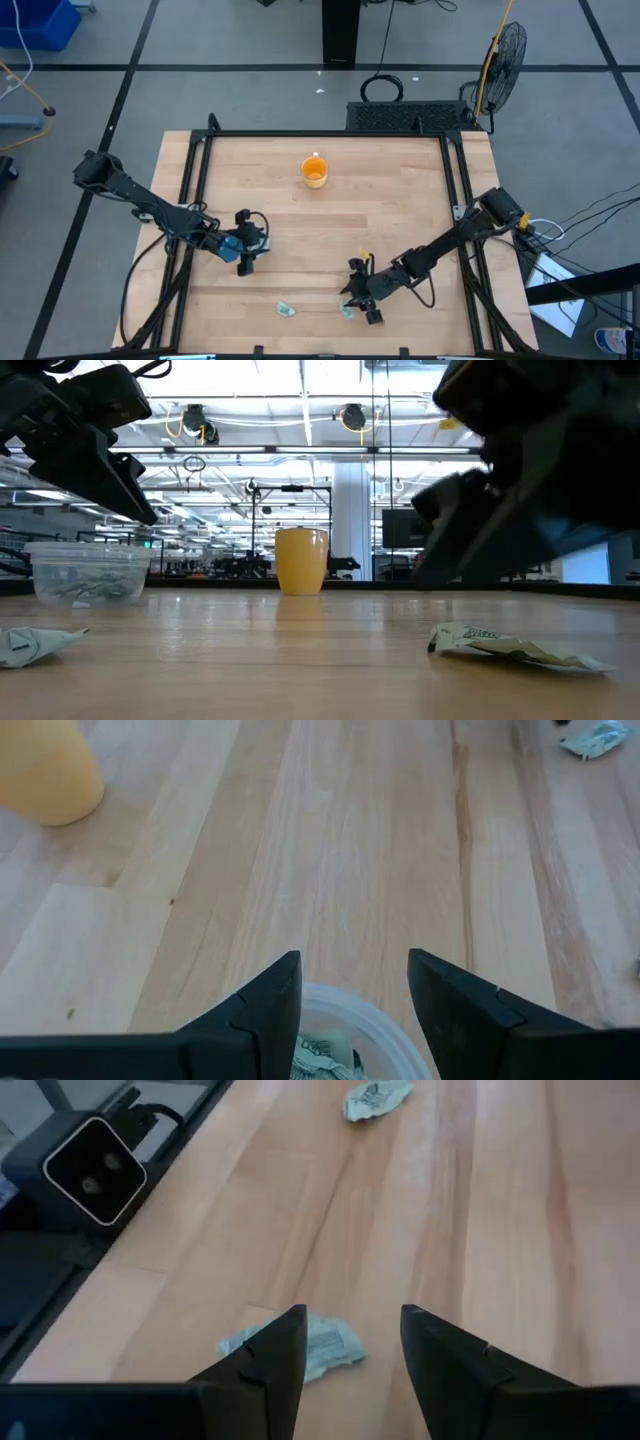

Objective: Pick and place Stevia / Truvia into bins
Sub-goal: Put the middle stevia packet into the container

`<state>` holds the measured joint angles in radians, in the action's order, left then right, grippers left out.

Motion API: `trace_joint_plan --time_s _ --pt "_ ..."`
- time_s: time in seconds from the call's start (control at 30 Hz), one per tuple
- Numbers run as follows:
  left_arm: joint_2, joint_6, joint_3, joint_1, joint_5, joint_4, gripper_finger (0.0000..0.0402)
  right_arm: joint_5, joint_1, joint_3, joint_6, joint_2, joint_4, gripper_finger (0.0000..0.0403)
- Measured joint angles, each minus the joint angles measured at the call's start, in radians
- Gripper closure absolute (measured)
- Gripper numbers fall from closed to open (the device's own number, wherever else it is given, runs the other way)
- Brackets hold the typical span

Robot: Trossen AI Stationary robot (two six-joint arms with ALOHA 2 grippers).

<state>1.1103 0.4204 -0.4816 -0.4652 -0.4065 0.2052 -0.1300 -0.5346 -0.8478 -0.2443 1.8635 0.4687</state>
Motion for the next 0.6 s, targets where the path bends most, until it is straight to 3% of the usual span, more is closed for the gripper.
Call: trace_joint_plan --time_s 0.13,0.4,0.6 --pt "0.000 0.000 0.000 0.000 -0.001 0.000 0.0211 0.006 0.003 -0.010 0.015 0.083 0.051 0.0245" --pt "0.000 -0.005 0.000 0.000 0.001 -0.001 0.0211 0.001 0.015 -0.026 0.023 0.104 -0.017 0.0251" --pt "0.000 -0.005 0.000 0.000 0.002 -0.008 0.0211 0.000 0.023 -0.024 0.037 0.105 0.010 0.0309"
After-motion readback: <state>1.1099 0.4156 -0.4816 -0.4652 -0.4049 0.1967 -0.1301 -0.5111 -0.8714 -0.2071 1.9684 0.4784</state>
